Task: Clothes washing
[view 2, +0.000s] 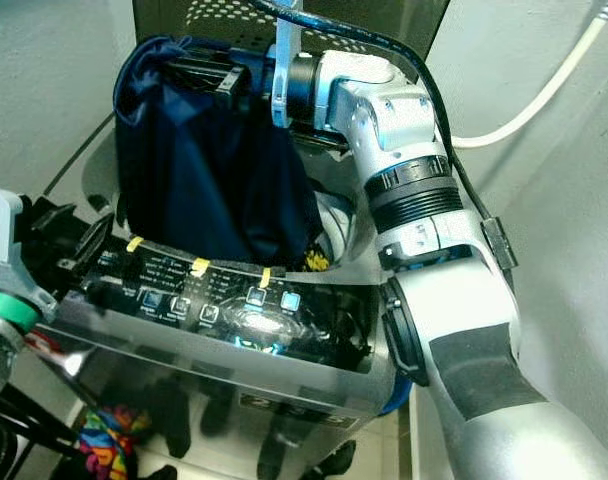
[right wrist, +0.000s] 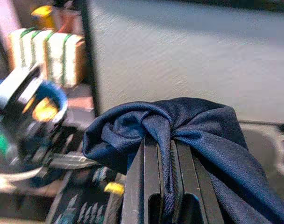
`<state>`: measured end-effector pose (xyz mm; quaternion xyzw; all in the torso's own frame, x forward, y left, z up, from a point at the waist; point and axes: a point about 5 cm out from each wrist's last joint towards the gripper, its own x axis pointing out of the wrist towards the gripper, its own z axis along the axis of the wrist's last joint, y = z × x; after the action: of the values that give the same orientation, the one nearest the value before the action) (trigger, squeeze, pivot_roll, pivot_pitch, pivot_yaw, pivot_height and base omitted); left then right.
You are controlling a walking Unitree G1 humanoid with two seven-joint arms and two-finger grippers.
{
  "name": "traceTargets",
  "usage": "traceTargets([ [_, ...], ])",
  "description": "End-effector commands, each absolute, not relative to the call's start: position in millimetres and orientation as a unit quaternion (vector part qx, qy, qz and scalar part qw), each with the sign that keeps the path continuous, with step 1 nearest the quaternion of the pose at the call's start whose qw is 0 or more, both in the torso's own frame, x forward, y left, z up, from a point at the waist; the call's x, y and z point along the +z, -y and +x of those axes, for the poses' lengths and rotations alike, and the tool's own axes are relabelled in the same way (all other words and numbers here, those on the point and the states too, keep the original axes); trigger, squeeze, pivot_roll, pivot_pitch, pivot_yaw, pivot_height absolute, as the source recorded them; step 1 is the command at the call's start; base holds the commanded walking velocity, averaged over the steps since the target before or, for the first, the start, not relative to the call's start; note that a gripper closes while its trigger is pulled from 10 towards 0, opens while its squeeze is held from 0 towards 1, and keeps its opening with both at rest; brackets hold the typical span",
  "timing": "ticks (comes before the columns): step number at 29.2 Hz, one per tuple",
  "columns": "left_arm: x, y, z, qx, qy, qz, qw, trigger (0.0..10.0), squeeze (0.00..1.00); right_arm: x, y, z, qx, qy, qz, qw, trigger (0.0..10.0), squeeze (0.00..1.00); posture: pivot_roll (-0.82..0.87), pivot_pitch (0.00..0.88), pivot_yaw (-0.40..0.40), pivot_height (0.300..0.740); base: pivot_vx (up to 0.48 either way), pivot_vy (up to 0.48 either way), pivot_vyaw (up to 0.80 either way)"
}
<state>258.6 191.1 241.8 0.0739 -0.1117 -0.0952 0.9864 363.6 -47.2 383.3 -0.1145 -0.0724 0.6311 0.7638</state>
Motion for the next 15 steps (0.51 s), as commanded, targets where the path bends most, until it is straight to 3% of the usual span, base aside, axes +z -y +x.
traceTargets([
  [1, 237.3, -189.8, 259.7, -0.104, 0.096, 0.074, 0.987, 10.0, 0.0, 386.3, 49.5, 362.0, 0.637, 0.077, -0.13, 0.756, 10.0, 0.0, 0.19, 0.05, -0.02, 0.74, 0.0, 0.0, 0.0],
  [3, 237.4, -190.1, 259.7, -0.109, 0.095, 0.074, 0.987, 10.0, 0.0, 386.4, 48.5, 360.6, 0.644, 0.074, -0.135, 0.75, 10.0, 0.05, 0.19, 0.047, -0.005, 0.74, 0.0, 0.0, 0.0],
  [5, 238.0, -188.4, 260.0, -0.126, 0.092, 0.071, 0.985, 10.0, 0.0, 388.0, 46.7, 358.9, 0.652, 0.071, -0.147, 0.741, 10.0, 0.52, 0.19, 0.044, -0.002, 0.74, 0.0, 0.0, 0.0],
  [7, 238.5, -187.2, 260.2, -0.135, 0.09, 0.066, 0.985, 10.0, 0.0, 389.0, 46.0, 358.7, 0.654, 0.07, -0.15, 0.738, 10.0, 0.52, 0.19, 0.042, 0.0, 0.74, 0.0, 0.0, 0.0],
  [8, 239.6, -186.4, 260.3, -0.141, 0.09, 0.06, 0.984, 10.0, 0.0, 389.8, 45.5, 358.5, 0.655, 0.069, -0.153, 0.737, 10.0, 0.9, 0.19, 0.04, -0.001, 0.74, 0.0, 0.0, 0.0],
  [9, 240.2, -185.9, 260.2, -0.144, 0.091, 0.057, 0.984, 10.0, 0.0, 390.3, 45.1, 358.3, 0.656, 0.068, -0.154, 0.736, 10.0, 1.0, 0.19, 0.04, -0.001, 0.74, 0.0, 0.0, 0.0],
  [13, 241.2, -186.8, 259.9, -0.142, 0.092, 0.059, 0.984, 10.0, 0.0, 392.5, 45.0, 357.8, 0.656, 0.069, -0.165, 0.733, 10.0, 1.0, 0.19, 0.039, -0.003, 0.74, 0.0, 0.0, 0.0],
  [14, 241.0, -187.3, 259.3, -0.141, 0.092, 0.059, 0.984, 10.0, 0.0, 394.3, 44.6, 358.0, 0.654, 0.072, -0.168, 0.734, 10.0, 0.0, 0.19, 0.039, -0.006, 0.74, 0.0, 0.0, 0.0],
  [15, 240.7, -187.6, 258.9, -0.14, 0.092, 0.058, 0.984, 10.0, 0.0, 395.9, 44.3, 358.2, 0.651, 0.076, -0.17, 0.736, 10.0, 0.0, 0.19, 0.039, -0.006, 0.74, 0.0, 0.0, 0.0],
])
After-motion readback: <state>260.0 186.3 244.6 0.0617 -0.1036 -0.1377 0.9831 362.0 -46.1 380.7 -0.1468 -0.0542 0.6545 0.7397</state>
